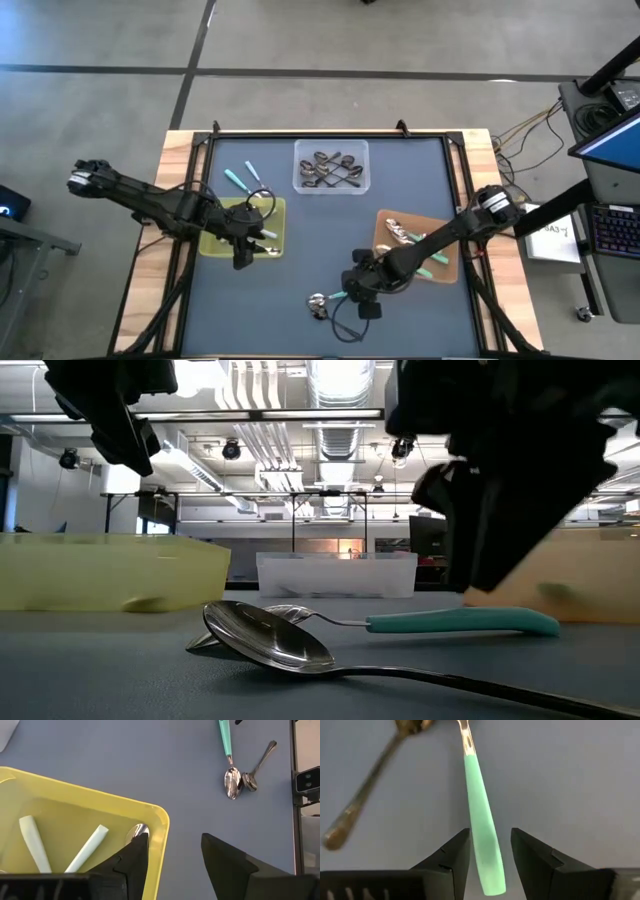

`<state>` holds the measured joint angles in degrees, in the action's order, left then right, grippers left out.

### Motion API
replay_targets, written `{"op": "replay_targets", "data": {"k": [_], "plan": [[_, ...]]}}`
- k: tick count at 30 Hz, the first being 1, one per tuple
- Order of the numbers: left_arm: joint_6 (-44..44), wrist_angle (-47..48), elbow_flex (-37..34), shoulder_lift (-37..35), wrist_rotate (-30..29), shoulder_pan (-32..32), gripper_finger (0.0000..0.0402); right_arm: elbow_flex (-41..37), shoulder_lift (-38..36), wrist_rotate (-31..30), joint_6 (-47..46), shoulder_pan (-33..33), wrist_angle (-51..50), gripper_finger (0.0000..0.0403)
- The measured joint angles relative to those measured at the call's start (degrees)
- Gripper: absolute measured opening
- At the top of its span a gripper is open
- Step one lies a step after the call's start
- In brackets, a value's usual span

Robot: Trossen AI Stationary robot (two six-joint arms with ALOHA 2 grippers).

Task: Sort silverware by color (type)
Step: Put the green spoon into the orange bin

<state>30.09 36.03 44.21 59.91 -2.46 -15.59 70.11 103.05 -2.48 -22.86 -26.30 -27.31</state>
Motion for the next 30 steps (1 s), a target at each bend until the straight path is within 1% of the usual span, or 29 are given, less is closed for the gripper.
{"op": "replay_targets", "data": {"k": [4, 10, 14, 17, 19, 22, 26, 30], "plan": [[-0.6, 0.0, 0.0, 0.0, 0.0, 0.0, 0.0165, 0.0, 1.8, 1.1, 0.1, 0.0, -0.3, 0.0132], [-1.1, 0.0, -0.1, 0.0, -0.1, 0.0, 0.0165, 0.3, 3.6, 0.1, 0.1, 0.0, 0.0, 0.0132], [-1.1, 0.0, -0.1, 0.0, -0.1, 0.0, 0.0165, 0.3, 3.4, -0.4, -3.4, 0.2, 0.2, 0.0132], [-2.3, 0.0, -0.1, 0.0, -0.8, 0.0, 0.0165, 1.2, 3.4, -0.5, -4.1, 0.2, -0.6, 0.0131], [-3.2, 0.0, -0.1, 0.0, -2.2, 0.0, 0.0165, 2.0, 3.7, -0.3, -4.1, 0.2, -0.9, 0.0124], [-3.5, 0.0, -0.1, 0.0, -3.7, 0.0, 0.0165, 2.6, 4.0, -0.1, -4.1, 0.2, -0.6, 0.0104], [-3.5, 0.0, -0.1, 0.0, -3.7, 0.0, 0.0165, 2.5, 4.0, 0.1, -3.9, 0.2, -0.3, 0.0076], [-3.5, 0.0, -0.1, 0.0, -3.7, 0.0, 0.0165, 2.3, 4.0, 0.1, -3.5, 0.2, -0.2, 0.0065]]}}
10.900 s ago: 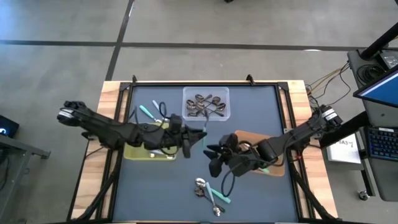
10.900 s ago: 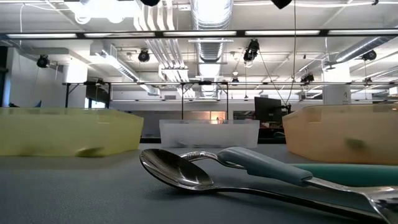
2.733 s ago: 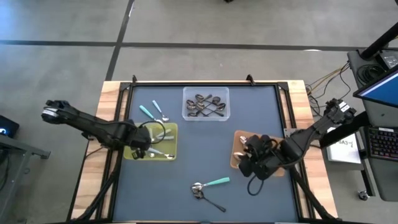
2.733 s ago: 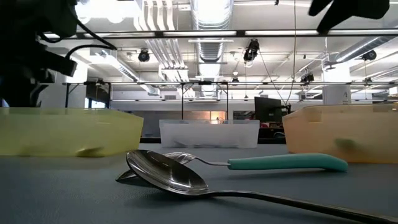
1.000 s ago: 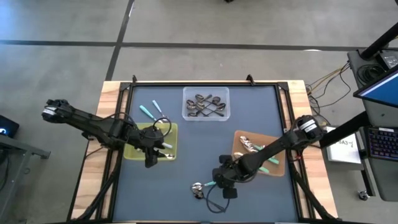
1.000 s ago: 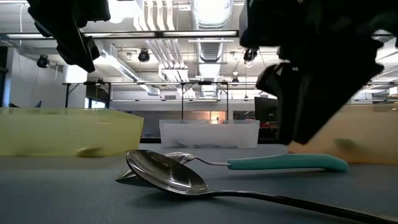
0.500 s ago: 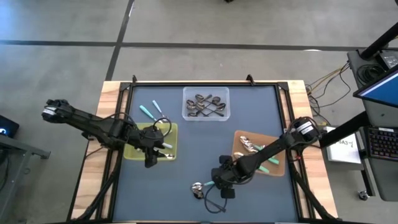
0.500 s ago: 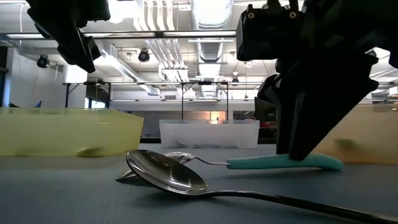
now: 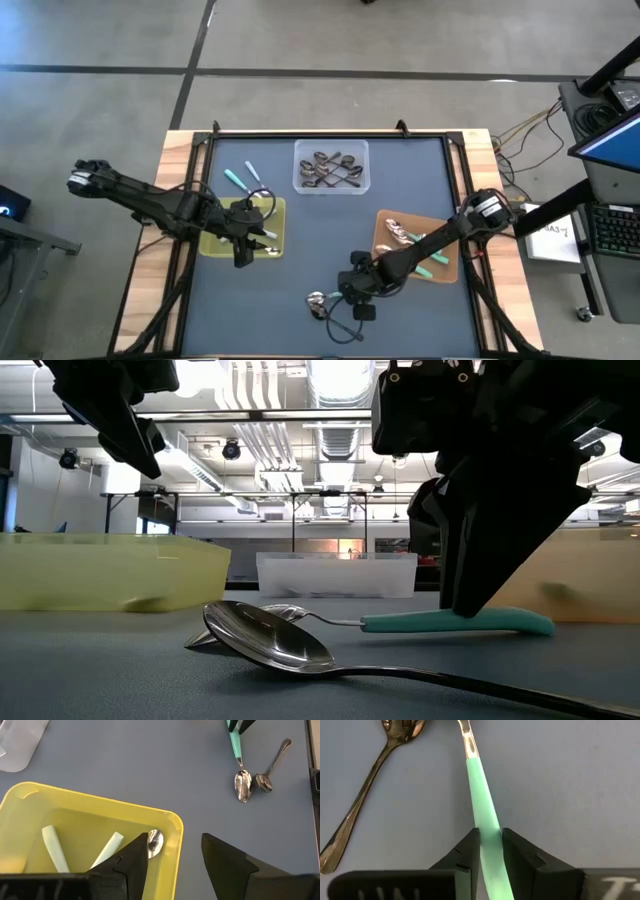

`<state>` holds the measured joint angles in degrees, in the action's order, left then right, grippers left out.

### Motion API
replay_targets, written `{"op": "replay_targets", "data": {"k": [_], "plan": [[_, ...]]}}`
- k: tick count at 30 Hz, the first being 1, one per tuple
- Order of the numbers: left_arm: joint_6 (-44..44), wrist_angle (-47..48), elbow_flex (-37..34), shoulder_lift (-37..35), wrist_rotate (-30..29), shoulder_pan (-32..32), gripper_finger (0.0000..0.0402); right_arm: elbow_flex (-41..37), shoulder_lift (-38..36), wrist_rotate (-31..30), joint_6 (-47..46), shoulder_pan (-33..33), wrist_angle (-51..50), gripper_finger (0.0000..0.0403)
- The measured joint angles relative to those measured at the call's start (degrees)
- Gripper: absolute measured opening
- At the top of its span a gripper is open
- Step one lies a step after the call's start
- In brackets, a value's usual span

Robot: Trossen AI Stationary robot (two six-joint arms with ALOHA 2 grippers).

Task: Sort silverware by color (type)
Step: Put the green spoon into the orange bin

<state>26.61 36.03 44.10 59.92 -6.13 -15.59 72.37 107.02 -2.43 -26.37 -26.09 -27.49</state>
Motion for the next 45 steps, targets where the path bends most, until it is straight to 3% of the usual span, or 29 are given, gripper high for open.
{"op": "replay_targets", "data": {"k": [15, 25, 30, 36, 45], "plan": [[0.0, 0.0, 0.0, 0.0, 0.0, 0.0, 0.0165, -0.7, 0.0, -0.1, 0.1, 0.0, -0.3, 0.0132], [0.0, 0.0, 0.0, 0.0, 0.0, 0.0, 0.0165, -0.3, 2.1, -0.4, 4.7, 0.0, -0.4, 0.0137], [0.0, 0.0, 0.0, 0.0, 0.1, 0.0, 0.0165, 1.4, 4.4, -0.3, 8.6, 0.0, -1.5, 0.0123], [0.0, 0.0, -0.6, 0.0, 0.1, 0.0, 0.0165, 2.4, 5.4, -0.1, 10.5, 0.0, -1.4, 0.0064], [2.4, 0.0, -3.0, 0.0, 0.1, 0.0, 0.0165, 1.9, -2.2, 1.5, 10.1, 0.2, -4.6, 0.0061]]}}
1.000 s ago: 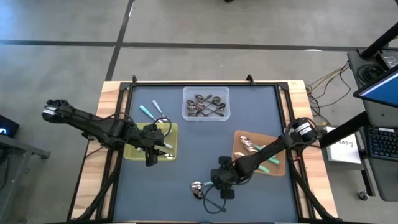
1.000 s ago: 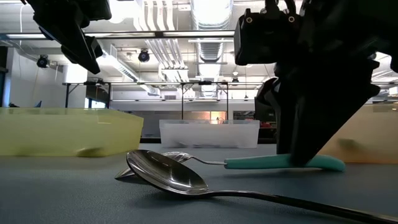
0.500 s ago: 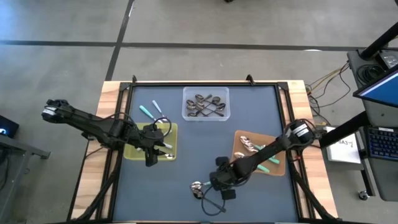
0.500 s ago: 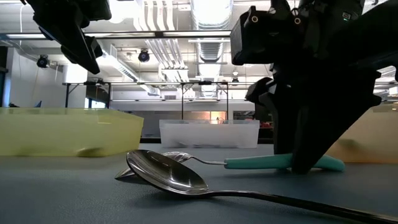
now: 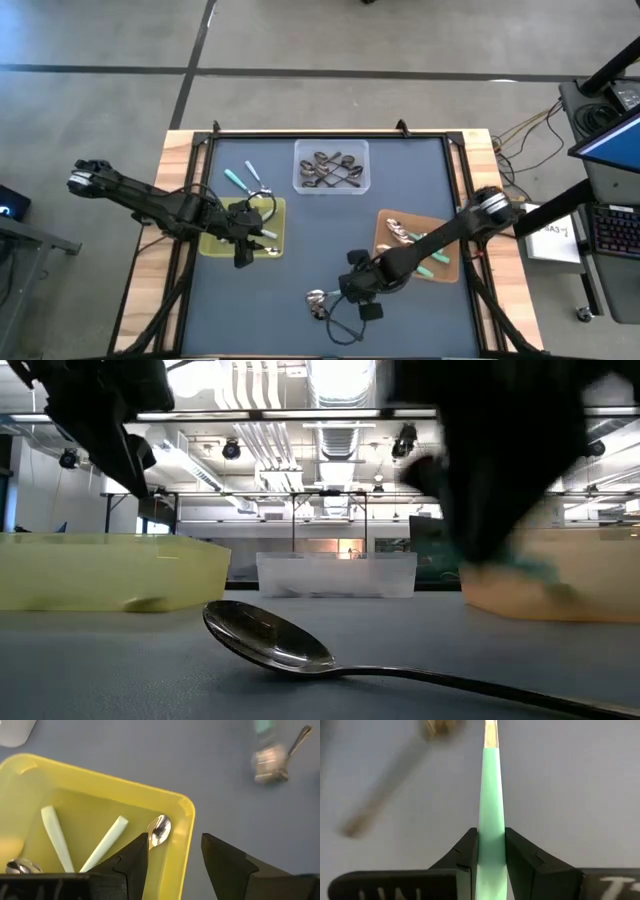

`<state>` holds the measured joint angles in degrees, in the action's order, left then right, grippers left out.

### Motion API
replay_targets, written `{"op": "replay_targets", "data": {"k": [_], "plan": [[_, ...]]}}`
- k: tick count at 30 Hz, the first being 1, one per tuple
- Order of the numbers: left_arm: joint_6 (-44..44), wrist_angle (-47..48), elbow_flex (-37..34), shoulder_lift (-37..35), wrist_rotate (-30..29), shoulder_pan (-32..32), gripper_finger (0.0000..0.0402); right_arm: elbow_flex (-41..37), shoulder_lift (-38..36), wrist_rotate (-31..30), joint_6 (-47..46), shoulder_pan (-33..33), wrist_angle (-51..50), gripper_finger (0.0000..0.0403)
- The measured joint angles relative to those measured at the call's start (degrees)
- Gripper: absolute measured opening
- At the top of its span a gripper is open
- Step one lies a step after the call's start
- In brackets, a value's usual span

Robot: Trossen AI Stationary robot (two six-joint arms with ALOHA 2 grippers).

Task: Sort silverware by color (type)
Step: Put the green spoon into the orange bin

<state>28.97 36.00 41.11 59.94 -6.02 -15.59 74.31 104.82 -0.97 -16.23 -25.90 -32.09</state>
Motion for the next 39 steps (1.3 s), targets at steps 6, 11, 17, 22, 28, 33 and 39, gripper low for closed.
{"op": "replay_targets", "data": {"k": [6, 11, 17, 22, 28, 33, 39], "plan": [[1.5, -0.2, -1.3, 0.0, 0.0, 0.0, 0.0165, 0.3, -8.8, -4.7, 1.8, 0.2, -0.2, 0.0061], [2.2, -4.0, -1.3, 0.0, 0.0, 0.0, 0.0165, 0.4, -15.3, -9.9, 0.6, 0.5, -13.7, 0.0061], [2.2, -14.5, -1.3, 0.0, 0.0, 0.0, 0.0165, -0.1, -20.3, -10.5, -4.7, 0.3, -37.0, 0.0061], [2.5, -24.5, -1.3, 0.0, 0.0, 0.0, 0.0165, -4.7, -24.6, -9.3, -4.8, 0.3, -39.0, 0.0061], [5.7, -29.7, -1.0, 0.0, 0.0, -0.1, 0.0165, -15.8, -30.5, -7.2, -5.7, -0.3, -35.9, 0.0061], [9.0, -33.0, -0.7, 0.0, 0.0, -0.5, 0.0165, -24.1, -37.1, -6.6, -7.2, -0.9, -29.0, 0.0061], [9.2, -45.6, -0.6, 4.2, 1.1, -2.4, 0.0165, -32.4, -46.2, -6.5, -6.6, -1.1, -21.4, 0.0061]]}}
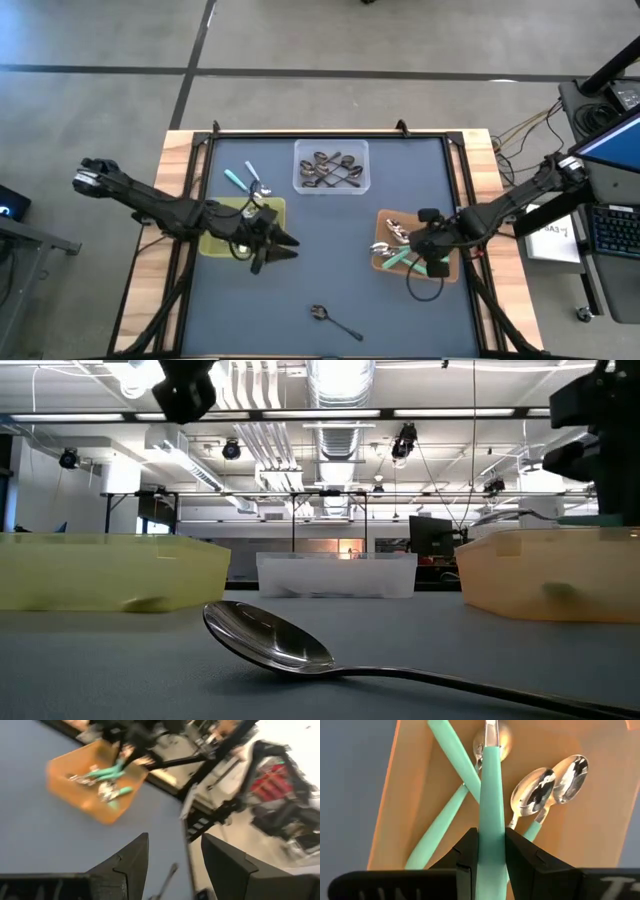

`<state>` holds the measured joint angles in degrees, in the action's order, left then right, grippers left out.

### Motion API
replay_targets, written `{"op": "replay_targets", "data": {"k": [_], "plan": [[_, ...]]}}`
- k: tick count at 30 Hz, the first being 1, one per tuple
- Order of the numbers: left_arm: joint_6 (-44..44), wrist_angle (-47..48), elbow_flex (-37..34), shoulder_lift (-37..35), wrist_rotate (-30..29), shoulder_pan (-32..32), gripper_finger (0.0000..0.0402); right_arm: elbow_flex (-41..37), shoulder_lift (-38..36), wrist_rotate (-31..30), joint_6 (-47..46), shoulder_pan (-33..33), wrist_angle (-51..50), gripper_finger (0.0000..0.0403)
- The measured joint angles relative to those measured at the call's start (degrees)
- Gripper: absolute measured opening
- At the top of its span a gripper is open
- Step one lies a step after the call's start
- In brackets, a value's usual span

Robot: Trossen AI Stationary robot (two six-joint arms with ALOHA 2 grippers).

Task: Sort silverware by color (type)
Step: Put the green spoon into the orange bin, then put the black spoon into the transparent bin

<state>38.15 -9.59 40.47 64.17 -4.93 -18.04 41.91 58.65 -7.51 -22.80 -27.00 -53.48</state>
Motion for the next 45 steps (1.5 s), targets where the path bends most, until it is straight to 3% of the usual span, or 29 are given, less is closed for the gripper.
{"op": "replay_targets", "data": {"k": [4, 9, 14, 20, 28, 31, 34, 39, 45], "plan": [[-0.1, -8.3, 0.0, 6.3, 0.1, -1.6, 0.0165, -5.6, -6.5, 0.0, 0.2, -0.1, 4.2, 0.0061], [-0.1, -10.8, 1.5, 14.3, 0.4, -3.7, 0.0165, -9.8, -12.0, 0.1, -3.5, -0.3, 5.3, 0.0062], [-0.2, -8.4, 8.1, 22.8, 5.8, -5.6, 0.0165, -8.6, -12.3, 0.0, -4.2, -0.3, 6.7, 0.0136], [-7.5, 8.3, 22.6, 34.7, 10.2, -7.9, 0.0165, -7.5, -11.0, 0.1, -4.2, -0.3, 6.8, 0.0199], [-25.8, 36.5, 49.3, 52.1, 10.2, -10.2, 0.0165, -7.5, -10.1, 0.2, -4.2, -0.3, 6.7, 0.0187], [-30.5, 43.4, 55.2, 57.3, 10.2, -11.0, 0.0165, -7.5, -10.1, 0.2, -4.2, -0.3, 6.7, 0.0179], [-31.8, 42.2, 56.5, 59.7, 9.8, -11.2, 0.0165, -7.5, -10.1, 0.2, -4.2, -0.3, 6.7, 0.0173], [-32.2, 36.3, 55.1, 59.5, 2.6, -11.2, 0.0165, -7.5, -10.1, 0.0, -4.2, -0.3, 7.0, 0.0167], [-33.6, 36.1, 54.7, 61.0, 5.4, -11.2, 0.0165, -7.5, -10.1, 0.0, -4.2, -0.3, 7.3, 0.0166]]}}
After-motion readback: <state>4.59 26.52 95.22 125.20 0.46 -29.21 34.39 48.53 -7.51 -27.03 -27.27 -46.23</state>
